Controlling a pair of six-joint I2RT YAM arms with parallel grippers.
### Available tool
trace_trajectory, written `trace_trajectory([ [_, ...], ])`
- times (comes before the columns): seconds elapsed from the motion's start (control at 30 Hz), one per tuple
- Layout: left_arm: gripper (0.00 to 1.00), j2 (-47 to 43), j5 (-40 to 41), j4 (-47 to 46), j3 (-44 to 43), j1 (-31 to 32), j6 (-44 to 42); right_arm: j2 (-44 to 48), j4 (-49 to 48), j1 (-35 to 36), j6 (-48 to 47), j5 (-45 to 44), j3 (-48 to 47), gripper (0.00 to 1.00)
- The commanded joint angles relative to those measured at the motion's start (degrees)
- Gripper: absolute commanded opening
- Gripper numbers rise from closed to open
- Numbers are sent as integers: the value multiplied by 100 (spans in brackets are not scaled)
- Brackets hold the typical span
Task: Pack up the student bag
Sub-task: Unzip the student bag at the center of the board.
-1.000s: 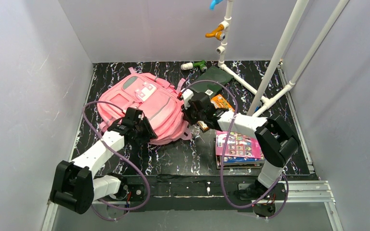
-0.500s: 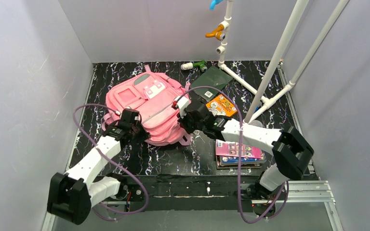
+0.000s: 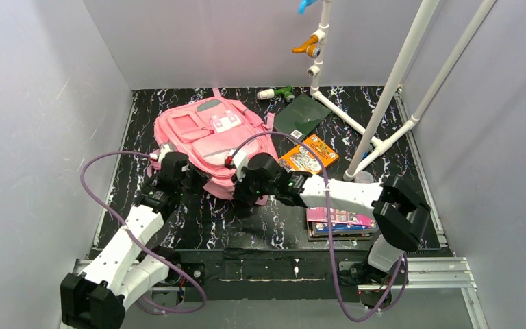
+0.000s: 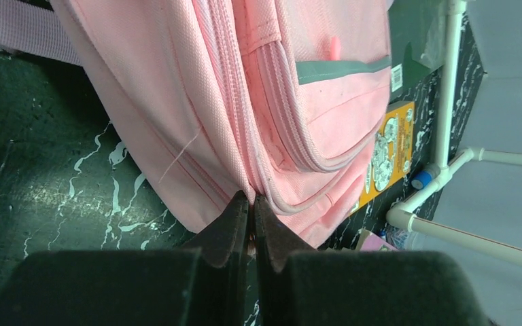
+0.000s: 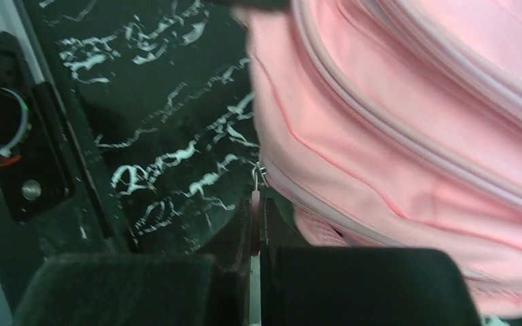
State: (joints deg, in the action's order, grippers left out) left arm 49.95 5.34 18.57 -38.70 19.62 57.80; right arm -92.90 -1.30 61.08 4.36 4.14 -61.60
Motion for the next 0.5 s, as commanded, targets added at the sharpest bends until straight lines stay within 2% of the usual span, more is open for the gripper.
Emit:
trace_trajectory([
  [0.0, 0, 271, -329, -1024, 30, 10, 256, -278, -887, 352, 787, 1081, -391, 1],
  [0.07, 0, 263, -236, -901, 10, 14, 56, -294, -1174, 345, 882, 918, -261, 1],
  [0.13, 0, 249, -96, -585, -88, 11, -231, -350, -1062, 321, 847, 671, -276, 1],
  [0.27, 0, 343, 21, 82, -397, 9, -605, -436, -1184, 80, 1094, 816, -177, 1],
  [0.33, 22, 380, 78, 506, -506, 13, -658, -467, -1218, -85, 1277, 946, -145, 1],
  [0.37, 38, 370, 83, 737, -553, 13, -689, -484, -1181, -154, 1326, 1019, -165, 1],
  [0.4, 51, 328, 50, 919, -570, 16, -767, -520, -1108, -217, 1363, 1106, -205, 1],
  [0.47, 68, 126, 19, 1131, -518, 14, -905, -575, -974, -312, 1457, 1239, -279, 1],
])
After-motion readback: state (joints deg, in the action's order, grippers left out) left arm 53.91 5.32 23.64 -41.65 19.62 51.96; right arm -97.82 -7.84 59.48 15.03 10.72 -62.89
